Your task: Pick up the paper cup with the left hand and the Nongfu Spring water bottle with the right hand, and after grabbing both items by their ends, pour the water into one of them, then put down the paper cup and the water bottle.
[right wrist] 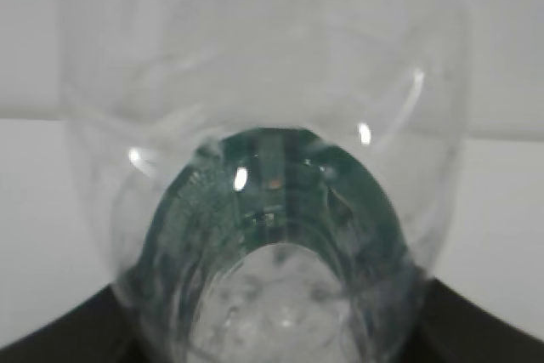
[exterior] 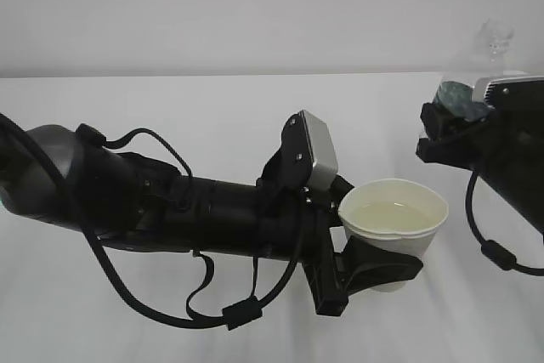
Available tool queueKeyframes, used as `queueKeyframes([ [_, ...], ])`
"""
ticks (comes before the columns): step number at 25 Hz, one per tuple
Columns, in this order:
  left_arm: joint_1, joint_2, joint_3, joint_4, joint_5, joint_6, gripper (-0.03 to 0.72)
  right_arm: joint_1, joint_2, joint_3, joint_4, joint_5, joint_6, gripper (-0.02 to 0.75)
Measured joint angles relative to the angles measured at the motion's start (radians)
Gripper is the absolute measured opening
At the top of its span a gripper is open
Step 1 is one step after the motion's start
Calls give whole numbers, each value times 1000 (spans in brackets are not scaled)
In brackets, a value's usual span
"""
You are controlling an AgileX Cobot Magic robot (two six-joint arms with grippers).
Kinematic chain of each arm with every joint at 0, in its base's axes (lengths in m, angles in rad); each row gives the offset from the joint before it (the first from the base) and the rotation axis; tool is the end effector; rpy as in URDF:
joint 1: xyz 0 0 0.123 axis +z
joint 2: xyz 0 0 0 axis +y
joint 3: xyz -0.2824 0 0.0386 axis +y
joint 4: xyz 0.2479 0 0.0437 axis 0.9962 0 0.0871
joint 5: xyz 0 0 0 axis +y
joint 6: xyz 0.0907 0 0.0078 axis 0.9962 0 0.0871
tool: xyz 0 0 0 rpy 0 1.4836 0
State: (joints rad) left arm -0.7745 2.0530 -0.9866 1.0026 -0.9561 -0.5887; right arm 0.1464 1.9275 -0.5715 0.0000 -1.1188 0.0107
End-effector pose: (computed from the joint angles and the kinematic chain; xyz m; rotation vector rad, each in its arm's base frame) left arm 0.2319 -0.3145 0.1380 1.3247 1.4547 -1.1368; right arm 0.3169 0.0467 0.1275 -0.1168 1.7182 0.1162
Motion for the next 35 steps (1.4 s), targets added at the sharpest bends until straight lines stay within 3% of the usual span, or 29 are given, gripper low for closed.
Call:
queueKeyframes([
  [11,0,0,0,-2,0,4,470,0,128,-24,68,-2,0,404],
  [29,0,0,0,-2,0,6,470,0,271,-137,74,-39,0,405],
  [35,0,0,0,-2,0,6,470,0,273,-137,63,-44,-3,505],
])
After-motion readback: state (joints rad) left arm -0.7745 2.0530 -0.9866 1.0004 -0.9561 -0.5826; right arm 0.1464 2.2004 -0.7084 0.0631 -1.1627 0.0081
